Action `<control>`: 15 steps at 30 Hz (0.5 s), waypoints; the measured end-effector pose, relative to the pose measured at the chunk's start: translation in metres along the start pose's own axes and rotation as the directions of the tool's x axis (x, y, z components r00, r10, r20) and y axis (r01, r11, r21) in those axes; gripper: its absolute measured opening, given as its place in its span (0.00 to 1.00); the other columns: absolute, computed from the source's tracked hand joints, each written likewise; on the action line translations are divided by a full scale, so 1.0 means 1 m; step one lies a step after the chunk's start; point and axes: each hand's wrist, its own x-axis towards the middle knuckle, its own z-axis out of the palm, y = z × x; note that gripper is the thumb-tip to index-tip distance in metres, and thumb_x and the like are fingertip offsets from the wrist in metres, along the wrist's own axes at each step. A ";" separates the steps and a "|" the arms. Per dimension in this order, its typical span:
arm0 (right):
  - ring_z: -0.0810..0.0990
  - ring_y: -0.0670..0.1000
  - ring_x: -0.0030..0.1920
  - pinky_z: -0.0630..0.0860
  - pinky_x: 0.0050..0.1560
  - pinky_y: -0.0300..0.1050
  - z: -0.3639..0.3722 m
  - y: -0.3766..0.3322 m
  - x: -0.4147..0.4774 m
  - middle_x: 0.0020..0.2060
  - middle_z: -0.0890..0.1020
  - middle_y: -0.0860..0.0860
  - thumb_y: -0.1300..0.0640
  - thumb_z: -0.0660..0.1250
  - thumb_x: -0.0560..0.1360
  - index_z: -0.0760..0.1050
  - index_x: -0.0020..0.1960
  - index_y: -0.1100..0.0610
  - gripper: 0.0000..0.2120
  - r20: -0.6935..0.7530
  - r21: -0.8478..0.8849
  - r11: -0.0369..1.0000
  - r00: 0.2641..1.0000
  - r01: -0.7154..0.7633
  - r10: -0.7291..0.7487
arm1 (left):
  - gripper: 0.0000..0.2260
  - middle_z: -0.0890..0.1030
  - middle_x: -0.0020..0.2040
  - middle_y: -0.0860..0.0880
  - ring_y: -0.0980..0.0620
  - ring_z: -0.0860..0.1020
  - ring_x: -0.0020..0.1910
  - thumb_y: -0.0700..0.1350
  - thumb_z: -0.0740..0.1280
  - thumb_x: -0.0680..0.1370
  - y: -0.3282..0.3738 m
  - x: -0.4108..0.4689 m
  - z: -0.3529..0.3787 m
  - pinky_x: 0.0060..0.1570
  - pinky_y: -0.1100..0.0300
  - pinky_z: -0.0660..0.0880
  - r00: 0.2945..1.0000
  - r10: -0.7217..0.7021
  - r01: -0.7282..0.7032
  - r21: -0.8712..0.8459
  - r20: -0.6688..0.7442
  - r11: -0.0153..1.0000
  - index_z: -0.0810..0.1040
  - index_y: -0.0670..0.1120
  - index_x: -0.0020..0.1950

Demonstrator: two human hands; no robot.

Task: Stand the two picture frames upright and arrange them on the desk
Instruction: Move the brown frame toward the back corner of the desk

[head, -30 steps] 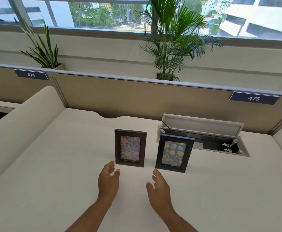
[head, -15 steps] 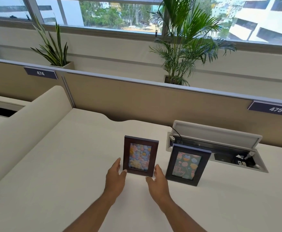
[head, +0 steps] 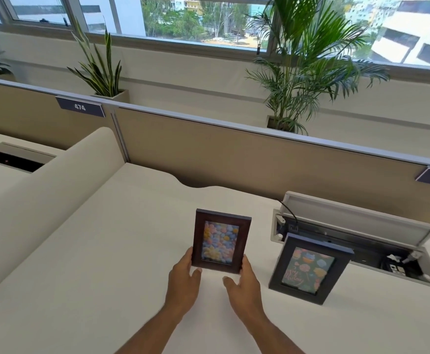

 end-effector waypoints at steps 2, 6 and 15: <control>0.72 0.51 0.75 0.70 0.78 0.55 0.011 -0.011 0.010 0.75 0.74 0.49 0.62 0.70 0.79 0.59 0.82 0.51 0.36 0.022 -0.002 1.000 0.999 0.026 -0.026 | 0.27 0.78 0.68 0.57 0.50 0.76 0.74 0.33 0.66 0.83 -0.002 0.010 -0.011 0.74 0.51 0.73 1.000 -0.005 0.005 -0.001 -0.024 1.000 0.69 0.49 0.81; 0.71 0.51 0.76 0.71 0.77 0.54 0.038 -0.034 0.032 0.76 0.73 0.49 0.61 0.71 0.79 0.60 0.82 0.52 0.36 0.083 -0.033 0.996 0.993 0.086 -0.083 | 0.27 0.79 0.70 0.52 0.49 0.76 0.73 0.32 0.66 0.82 -0.007 0.035 -0.038 0.73 0.50 0.73 0.996 -0.006 0.005 -0.010 -0.089 1.000 0.69 0.47 0.80; 0.72 0.52 0.76 0.72 0.76 0.54 0.112 -0.085 0.089 0.76 0.73 0.50 0.59 0.72 0.77 0.60 0.82 0.53 0.37 0.225 -0.036 0.978 0.955 0.207 -0.194 | 0.29 0.81 0.67 0.53 0.51 0.78 0.67 0.29 0.66 0.80 -0.019 0.101 -0.101 0.72 0.51 0.75 0.972 -0.009 0.004 -0.021 -0.236 1.000 0.71 0.48 0.79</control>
